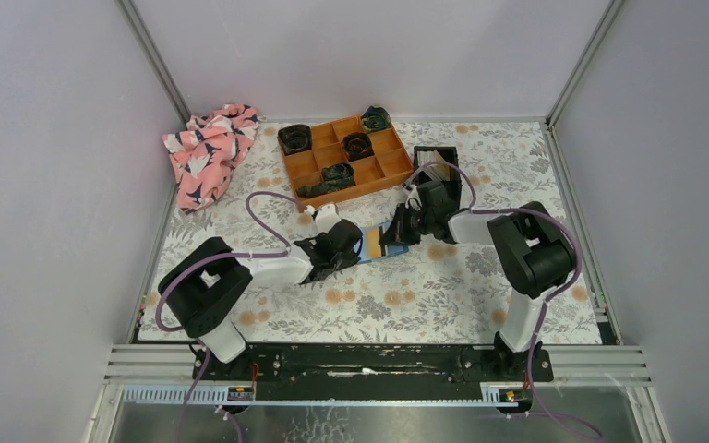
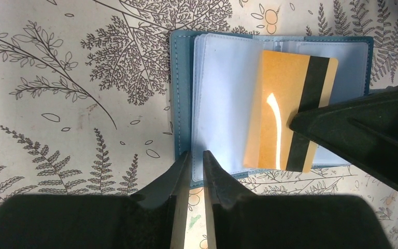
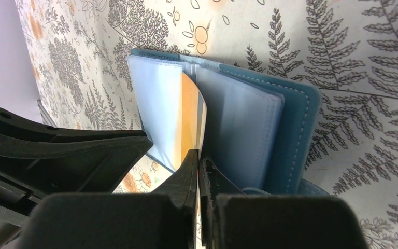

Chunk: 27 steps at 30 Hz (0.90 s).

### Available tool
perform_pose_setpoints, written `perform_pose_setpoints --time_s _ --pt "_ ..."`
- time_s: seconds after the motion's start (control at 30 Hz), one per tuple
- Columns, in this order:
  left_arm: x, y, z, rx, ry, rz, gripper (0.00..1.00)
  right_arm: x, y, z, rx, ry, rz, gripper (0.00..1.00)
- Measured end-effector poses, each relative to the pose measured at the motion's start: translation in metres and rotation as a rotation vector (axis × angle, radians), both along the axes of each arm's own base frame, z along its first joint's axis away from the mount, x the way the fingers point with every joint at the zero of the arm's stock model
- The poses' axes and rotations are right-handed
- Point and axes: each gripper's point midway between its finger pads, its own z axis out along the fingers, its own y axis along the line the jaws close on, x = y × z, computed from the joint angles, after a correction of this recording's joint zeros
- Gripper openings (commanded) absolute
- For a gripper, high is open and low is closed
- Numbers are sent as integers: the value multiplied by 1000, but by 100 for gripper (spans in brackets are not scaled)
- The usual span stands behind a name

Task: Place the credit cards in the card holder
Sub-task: Insert the credit card into the card holder.

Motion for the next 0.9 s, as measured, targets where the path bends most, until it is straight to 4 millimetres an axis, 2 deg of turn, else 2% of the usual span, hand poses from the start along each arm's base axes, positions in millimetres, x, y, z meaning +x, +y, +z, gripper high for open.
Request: perform_pose_setpoints --time_s 0.9 --pt "0 0 0 -13 8 25 26 -1 15 -9 44 62 85 0"
